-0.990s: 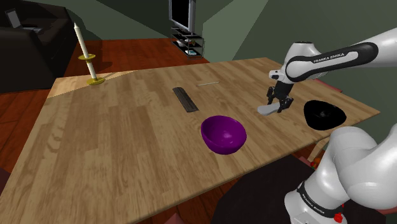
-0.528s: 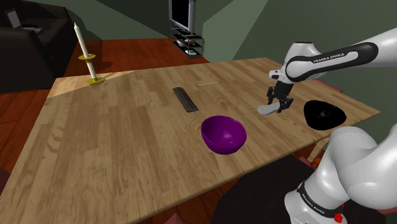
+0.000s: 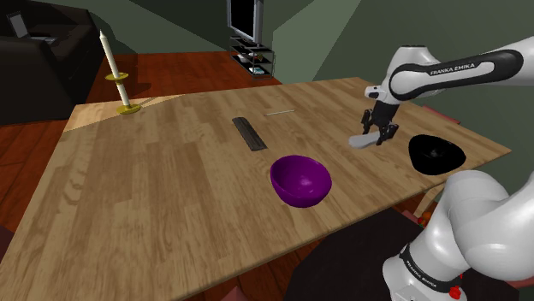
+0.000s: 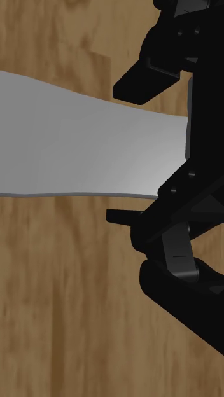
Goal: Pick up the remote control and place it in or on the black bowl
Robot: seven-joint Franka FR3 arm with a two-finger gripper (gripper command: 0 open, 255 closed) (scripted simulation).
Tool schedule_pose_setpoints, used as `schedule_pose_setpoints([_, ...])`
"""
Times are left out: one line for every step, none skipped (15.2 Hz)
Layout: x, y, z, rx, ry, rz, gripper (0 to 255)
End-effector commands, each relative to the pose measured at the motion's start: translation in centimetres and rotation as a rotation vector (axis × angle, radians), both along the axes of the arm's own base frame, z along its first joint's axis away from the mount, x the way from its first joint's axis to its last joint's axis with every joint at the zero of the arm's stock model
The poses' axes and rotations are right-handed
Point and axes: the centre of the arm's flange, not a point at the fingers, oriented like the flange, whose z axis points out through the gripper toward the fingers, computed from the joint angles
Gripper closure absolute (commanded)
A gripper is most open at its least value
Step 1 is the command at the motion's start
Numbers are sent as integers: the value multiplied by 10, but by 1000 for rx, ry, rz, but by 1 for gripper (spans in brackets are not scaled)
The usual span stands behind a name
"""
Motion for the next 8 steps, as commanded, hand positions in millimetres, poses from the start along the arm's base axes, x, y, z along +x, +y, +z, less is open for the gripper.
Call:
schedule_pose_setpoints([1, 0, 10, 0, 0, 0, 255])
schedule_pose_setpoints([1, 0, 16, 0, 0, 0, 255])
schedule_pose_setpoints([1, 0, 21, 0, 0, 0, 255])
schedule_pose_setpoints([1, 0, 26, 0, 0, 0, 255])
schedule_pose_setpoints([1, 0, 32, 0, 0, 0, 255])
schedule_pose_setpoints([1, 0, 37, 0, 0, 0, 255])
schedule_pose_setpoints([1, 0, 42, 0, 0, 0, 255])
schedule_pose_setpoints([1, 0, 47, 0, 0, 0, 255])
